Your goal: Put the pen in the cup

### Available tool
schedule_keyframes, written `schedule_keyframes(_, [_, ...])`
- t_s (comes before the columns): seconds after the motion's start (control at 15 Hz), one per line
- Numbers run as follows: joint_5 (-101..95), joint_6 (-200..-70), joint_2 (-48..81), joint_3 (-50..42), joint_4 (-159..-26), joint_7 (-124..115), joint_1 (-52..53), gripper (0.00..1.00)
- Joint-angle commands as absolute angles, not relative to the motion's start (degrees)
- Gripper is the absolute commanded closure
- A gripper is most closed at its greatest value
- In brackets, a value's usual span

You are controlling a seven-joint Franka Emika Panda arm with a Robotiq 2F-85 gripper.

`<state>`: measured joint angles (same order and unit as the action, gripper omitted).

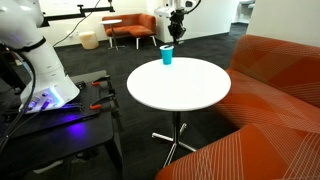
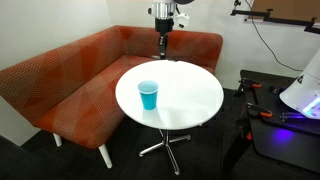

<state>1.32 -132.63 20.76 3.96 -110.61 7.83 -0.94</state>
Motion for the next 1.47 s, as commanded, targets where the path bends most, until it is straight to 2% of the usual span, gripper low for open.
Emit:
schedule_keyframes(0.0, [1.5, -132.5, 20.8, 3.5, -110.5, 7.9, -0.5, 0.90])
schedule_keyframes(0.47, [1.5, -132.5, 20.8, 3.5, -110.5, 7.9, -0.5, 0.90])
schedule_keyframes(0.53, [1.2, -132.8, 20.1, 3.3, -111.4, 8.2, -0.7, 0.97])
schedule_keyframes(1.4, [-0.7, -132.5, 22.4, 1.1, -111.3, 10.5, -2.4, 0.97])
